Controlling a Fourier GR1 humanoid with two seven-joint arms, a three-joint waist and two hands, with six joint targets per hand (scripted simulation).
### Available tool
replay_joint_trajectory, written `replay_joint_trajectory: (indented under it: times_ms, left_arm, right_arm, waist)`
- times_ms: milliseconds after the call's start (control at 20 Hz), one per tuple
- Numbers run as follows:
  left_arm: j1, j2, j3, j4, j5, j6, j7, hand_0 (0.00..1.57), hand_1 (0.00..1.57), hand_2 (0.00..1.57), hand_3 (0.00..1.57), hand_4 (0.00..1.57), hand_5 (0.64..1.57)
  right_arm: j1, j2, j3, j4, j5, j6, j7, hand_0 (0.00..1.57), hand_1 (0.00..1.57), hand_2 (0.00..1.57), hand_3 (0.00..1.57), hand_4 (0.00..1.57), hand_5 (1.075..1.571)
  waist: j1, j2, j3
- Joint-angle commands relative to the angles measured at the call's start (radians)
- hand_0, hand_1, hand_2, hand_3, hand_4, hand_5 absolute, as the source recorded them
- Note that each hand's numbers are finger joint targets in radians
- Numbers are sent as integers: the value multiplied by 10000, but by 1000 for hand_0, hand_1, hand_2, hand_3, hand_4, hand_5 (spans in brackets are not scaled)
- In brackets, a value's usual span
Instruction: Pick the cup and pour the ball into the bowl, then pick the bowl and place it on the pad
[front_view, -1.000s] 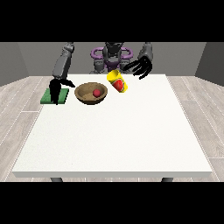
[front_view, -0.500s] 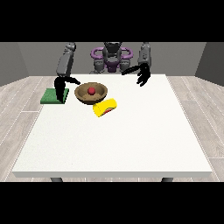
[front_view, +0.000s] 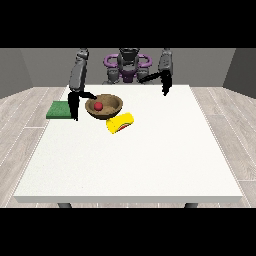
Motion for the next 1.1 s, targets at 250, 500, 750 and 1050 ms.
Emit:
replay_joint_trajectory:
  times_ms: [250, 500, 750, 1050]
  left_arm:
    - [-258, -125, -584, -998, -219, -324, 566, 0, 0, 0, 0, 0, 1558]
    - [-282, -34, -597, -979, -195, -519, 650, 0, 0, 0, 0, 0, 1562]
    - [408, 499, 123, -449, 305, -857, 175, 0, 0, 0, 0, 0, 1564]
    - [104, 629, 281, -954, 554, -1131, 467, 0, 0, 0, 0, 0, 1566]
  right_arm:
    - [-94, 83, -440, 435, -447, 104, -267, 0, 0, 0, 0, 151, 1525]
    - [-173, 547, -492, 247, -533, -422, -58, 0, 0, 0, 0, 244, 1532]
    - [-421, 1153, -20, 136, -327, -1160, 593, 0, 0, 0, 0, 347, 1546]
    - [-614, 1183, -184, 766, -511, -1279, 491, 0, 0, 0, 0, 375, 1550]
  waist:
    - [833, 628, 99]
    - [1055, 507, 95]
    - [544, -504, 84]
    - [716, 72, 91]
